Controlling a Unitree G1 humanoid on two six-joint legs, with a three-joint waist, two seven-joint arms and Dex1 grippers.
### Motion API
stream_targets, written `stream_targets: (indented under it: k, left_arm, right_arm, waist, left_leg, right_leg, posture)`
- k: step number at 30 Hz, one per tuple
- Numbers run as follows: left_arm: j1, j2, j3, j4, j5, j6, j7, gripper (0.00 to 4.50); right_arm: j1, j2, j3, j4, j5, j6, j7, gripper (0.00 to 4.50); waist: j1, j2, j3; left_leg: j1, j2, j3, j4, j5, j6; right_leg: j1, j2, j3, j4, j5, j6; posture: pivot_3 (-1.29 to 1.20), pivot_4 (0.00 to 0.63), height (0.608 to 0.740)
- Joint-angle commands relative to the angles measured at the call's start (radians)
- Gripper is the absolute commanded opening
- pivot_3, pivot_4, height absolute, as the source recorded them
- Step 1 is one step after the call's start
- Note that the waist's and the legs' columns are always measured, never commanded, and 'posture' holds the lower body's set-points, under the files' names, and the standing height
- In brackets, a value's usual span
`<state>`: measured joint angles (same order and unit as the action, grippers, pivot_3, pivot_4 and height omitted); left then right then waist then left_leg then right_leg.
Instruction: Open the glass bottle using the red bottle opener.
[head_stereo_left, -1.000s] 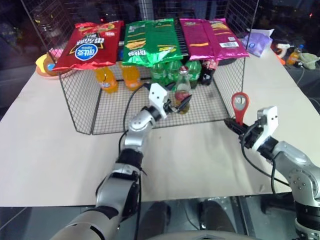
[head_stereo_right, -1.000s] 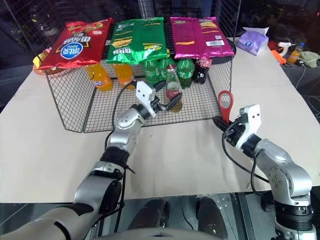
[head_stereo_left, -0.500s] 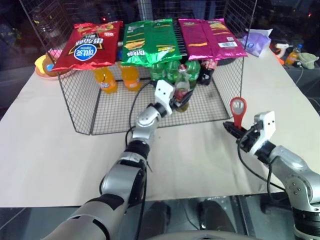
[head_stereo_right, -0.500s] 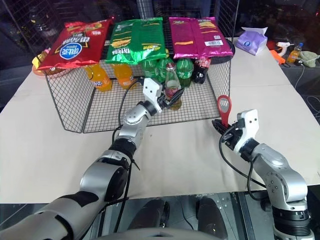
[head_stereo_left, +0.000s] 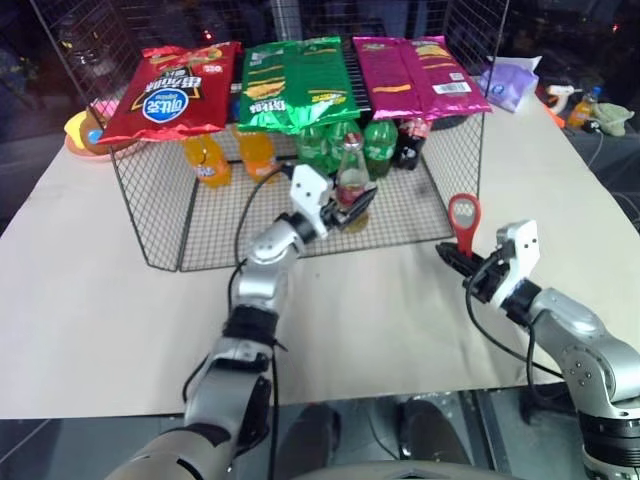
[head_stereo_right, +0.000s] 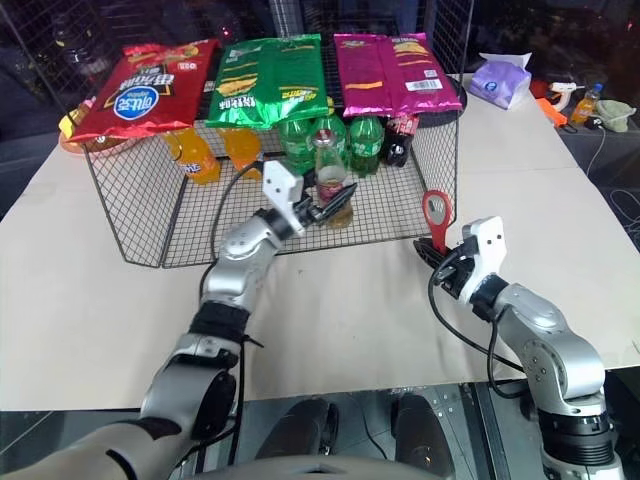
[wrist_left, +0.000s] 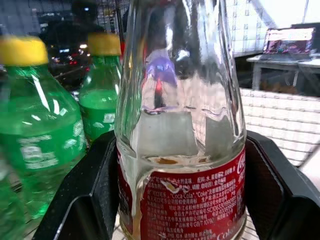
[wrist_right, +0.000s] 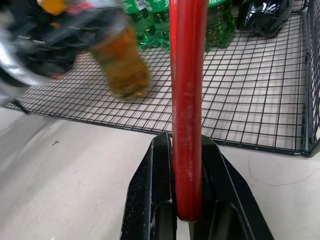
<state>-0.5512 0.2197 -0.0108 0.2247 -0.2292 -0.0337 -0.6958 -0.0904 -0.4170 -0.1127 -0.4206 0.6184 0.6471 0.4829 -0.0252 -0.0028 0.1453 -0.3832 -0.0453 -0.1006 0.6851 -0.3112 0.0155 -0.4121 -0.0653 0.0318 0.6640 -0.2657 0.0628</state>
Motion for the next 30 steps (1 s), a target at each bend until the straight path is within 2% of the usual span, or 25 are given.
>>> stream_targets:
  k: [1,6,11,19,29,30]
  left_arm:
    - [0.097,0.068,0.004,-0.304,-0.058,0.145,0.001,2.66]
    - [0.313,0.147,0.072,-0.608,-0.162,0.355,0.066,2.66]
    - [0.454,0.185,0.102,-0.701,-0.127,0.344,0.105,2.66]
    - [0.53,0.122,0.053,-0.655,-0.059,0.2,0.147,2.66]
    - [0.538,0.071,0.033,-0.604,-0.048,0.087,0.151,2.66]
    - [0.538,0.071,0.032,-0.602,-0.047,0.081,0.15,3.68]
  right_arm:
    - [-0.015,0.003,-0.007,-0.012,0.002,-0.035,0.017,0.0]
    - [-0.033,0.002,-0.016,-0.001,0.0,-0.089,0.063,0.0]
    - [-0.036,-0.015,0.007,0.0,-0.01,-0.11,0.111,0.0]
    - [-0.053,-0.022,0.039,0.026,-0.04,-0.123,0.142,0.0]
    - [-0.046,-0.027,0.053,0.019,-0.052,-0.118,0.152,0.0]
    - [-0.045,-0.026,0.055,0.019,-0.054,-0.12,0.153,0.0]
  waist:
    - [-0.004,0.0,0.0]
    - [-0.005,0.0,0.0]
    - [0.011,0.0,0.0]
    - [0.017,0.0,0.0]
    - [0.014,0.0,0.0]
    - [0.014,0.0,0.0]
  left_leg:
    - [0.0,0.0,0.0,0.0,0.0,0.0]
    - [0.0,0.0,0.0,0.0,0.0,0.0]
    - [0.001,0.001,0.001,0.0,0.0,0.0]
    - [0.001,0.0,0.001,0.0,0.0,0.0]
    - [0.001,0.0,0.002,0.0,0.0,0.0]
    - [0.001,0.0,0.002,0.0,0.0,0.0]
  right_leg:
    - [0.0,0.0,0.0,0.0,0.0,0.0]
    - [0.0,-0.001,0.001,0.0,0.0,0.0]
    - [0.001,0.0,0.001,0.001,0.0,0.0]
    - [0.001,-0.001,0.001,0.0,0.0,0.0]
    - [0.001,-0.001,0.002,0.0,0.0,0.0]
    - [0.001,-0.001,0.002,0.0,0.0,0.0]
  posture:
    - [0.0,0.15,0.74]
    - [0.0,0.15,0.74]
    - [0.0,0.15,0.74]
    - [0.0,0.15,0.74]
    - [0.0,0.15,0.74]
    - [0.0,0.15,0.74]
